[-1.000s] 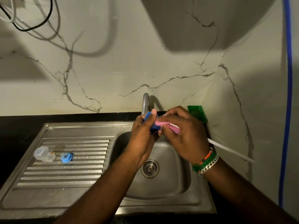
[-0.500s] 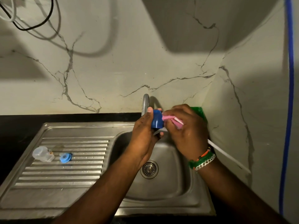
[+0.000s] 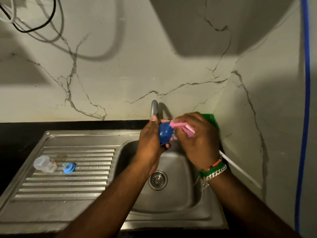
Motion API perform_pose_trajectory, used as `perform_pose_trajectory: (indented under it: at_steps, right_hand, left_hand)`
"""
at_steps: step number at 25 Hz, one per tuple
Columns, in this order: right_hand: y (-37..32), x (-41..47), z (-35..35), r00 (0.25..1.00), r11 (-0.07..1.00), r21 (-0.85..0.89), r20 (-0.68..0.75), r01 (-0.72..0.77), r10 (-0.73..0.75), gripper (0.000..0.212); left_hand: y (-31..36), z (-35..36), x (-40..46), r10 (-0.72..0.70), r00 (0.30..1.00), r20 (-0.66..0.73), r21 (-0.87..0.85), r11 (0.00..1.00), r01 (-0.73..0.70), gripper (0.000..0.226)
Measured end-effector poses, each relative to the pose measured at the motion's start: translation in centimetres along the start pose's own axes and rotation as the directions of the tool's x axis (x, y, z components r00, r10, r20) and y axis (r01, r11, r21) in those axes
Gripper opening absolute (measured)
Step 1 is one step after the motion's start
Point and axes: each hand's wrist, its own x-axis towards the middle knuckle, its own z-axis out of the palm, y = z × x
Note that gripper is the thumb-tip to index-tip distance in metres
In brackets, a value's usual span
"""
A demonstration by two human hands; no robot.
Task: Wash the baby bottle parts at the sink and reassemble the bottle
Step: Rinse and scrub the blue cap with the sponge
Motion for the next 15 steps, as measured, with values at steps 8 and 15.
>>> perform_pose_trajectory:
  at_steps: [8, 15]
  right_hand:
    - [1.2, 0.9, -1.3, 0.99, 0.998, 0.04, 0.131, -0.048, 0.043, 0.015]
    - [0.0, -0.5, -0.4, 0.988, 0.979, 0.202, 0.153, -0.033, 0.002, 0.014]
  left_hand:
    - [0.0, -0.2, -0.3, 0.008, 1.0, 0.011, -0.01, 1.0, -0.008, 0.064]
    - [-0.1, -0.2, -0.2, -0.109, 0.994, -0.001, -0.135, 0.985, 0.108, 0.076]
